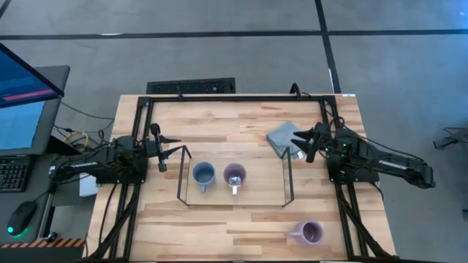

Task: Stack small to large cups/mugs on shelf
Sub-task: Put the purple mug on the shelf

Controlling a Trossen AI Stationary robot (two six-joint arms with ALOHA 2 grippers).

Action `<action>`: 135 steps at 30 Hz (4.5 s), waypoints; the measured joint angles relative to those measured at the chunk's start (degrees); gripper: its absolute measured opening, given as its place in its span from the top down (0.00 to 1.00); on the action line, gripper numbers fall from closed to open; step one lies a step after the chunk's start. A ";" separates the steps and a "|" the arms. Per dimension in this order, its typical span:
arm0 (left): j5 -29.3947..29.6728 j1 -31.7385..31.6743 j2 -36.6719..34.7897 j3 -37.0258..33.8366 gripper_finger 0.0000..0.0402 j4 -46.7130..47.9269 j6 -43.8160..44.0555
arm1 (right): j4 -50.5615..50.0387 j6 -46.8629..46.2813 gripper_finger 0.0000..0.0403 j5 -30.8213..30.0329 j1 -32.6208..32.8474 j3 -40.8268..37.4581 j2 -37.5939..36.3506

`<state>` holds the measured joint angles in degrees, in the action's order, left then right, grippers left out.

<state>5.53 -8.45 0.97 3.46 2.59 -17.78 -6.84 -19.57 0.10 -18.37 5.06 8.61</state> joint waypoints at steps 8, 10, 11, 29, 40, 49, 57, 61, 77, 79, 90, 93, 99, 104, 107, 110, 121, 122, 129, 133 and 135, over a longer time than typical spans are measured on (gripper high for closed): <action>-0.12 0.00 0.00 0.02 0.76 -0.02 -0.02 | -0.13 -0.22 0.43 2.96 -0.02 7.18 -0.01; -0.12 0.00 0.00 0.02 0.76 -0.04 -0.02 | -0.17 -1.07 0.43 3.54 0.00 8.71 -0.01; -0.12 0.00 0.00 0.02 0.76 -0.04 -0.02 | -0.01 -2.46 0.43 3.52 -0.02 9.43 -0.01; -0.12 0.00 0.00 0.04 0.76 0.52 -0.07 | 1.98 -10.49 0.43 2.86 -0.02 12.09 -0.01; -0.12 0.00 0.00 0.07 0.76 1.86 0.32 | -7.77 -4.68 0.43 2.81 -0.02 17.82 0.02; -0.20 0.00 0.02 0.15 0.76 3.84 1.97 | -32.62 -13.67 0.43 2.13 0.00 30.91 1.79; -0.20 0.00 0.02 0.15 0.76 3.86 2.44 | -48.71 -24.73 0.43 0.92 0.00 37.51 7.24; -0.18 0.00 0.02 0.15 0.76 3.89 2.47 | -58.12 -34.76 0.43 4.16 0.00 37.86 9.43; 1.34 0.00 0.02 0.15 0.76 3.91 2.43 | -63.57 -38.02 0.43 9.57 3.28 45.31 22.15; 1.35 0.00 0.02 0.13 0.76 3.91 2.43 | -65.17 -38.64 0.43 8.47 5.28 48.52 24.77; 1.36 0.00 0.02 0.13 0.76 3.96 2.45 | -72.21 -50.38 0.43 -1.36 24.84 58.64 37.82; 1.37 0.00 0.02 0.13 0.76 3.99 2.47 | -73.00 -57.37 0.43 -1.84 32.39 58.69 40.07; 1.11 0.00 0.02 0.13 0.76 4.20 2.56 | -73.95 -73.98 0.43 -3.22 48.10 58.69 44.79; 0.98 0.00 0.02 0.13 0.76 4.27 3.33 | -73.82 -83.82 0.43 -5.72 59.22 58.69 49.47; 0.98 0.00 0.02 0.13 0.76 4.31 4.00 | -73.71 -90.35 0.43 -6.40 64.00 58.69 51.88; 0.98 0.00 0.02 0.13 0.76 4.33 4.04 | -73.43 -96.41 0.43 -6.41 67.96 58.69 54.31; 0.96 0.00 0.02 0.09 0.76 4.19 3.44 | -65.05 -97.42 0.43 -4.91 74.10 58.69 62.21; 0.96 0.00 0.02 0.09 0.76 4.17 3.06 | -63.92 -97.62 0.43 -4.54 74.25 58.69 62.93; 0.96 0.00 0.02 0.09 0.76 4.12 2.42 | -54.60 -98.36 0.43 -3.47 74.27 58.69 68.57; 1.19 0.00 0.02 0.07 0.76 4.11 1.95 | -52.01 -104.03 0.43 1.05 75.32 58.69 70.62; 1.23 0.00 0.02 0.07 0.76 4.09 1.95 | -50.32 -106.93 0.43 1.49 76.52 58.72 71.17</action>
<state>6.76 -8.45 0.99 3.53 6.68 -15.84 -57.16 -126.50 1.59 58.15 63.78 79.78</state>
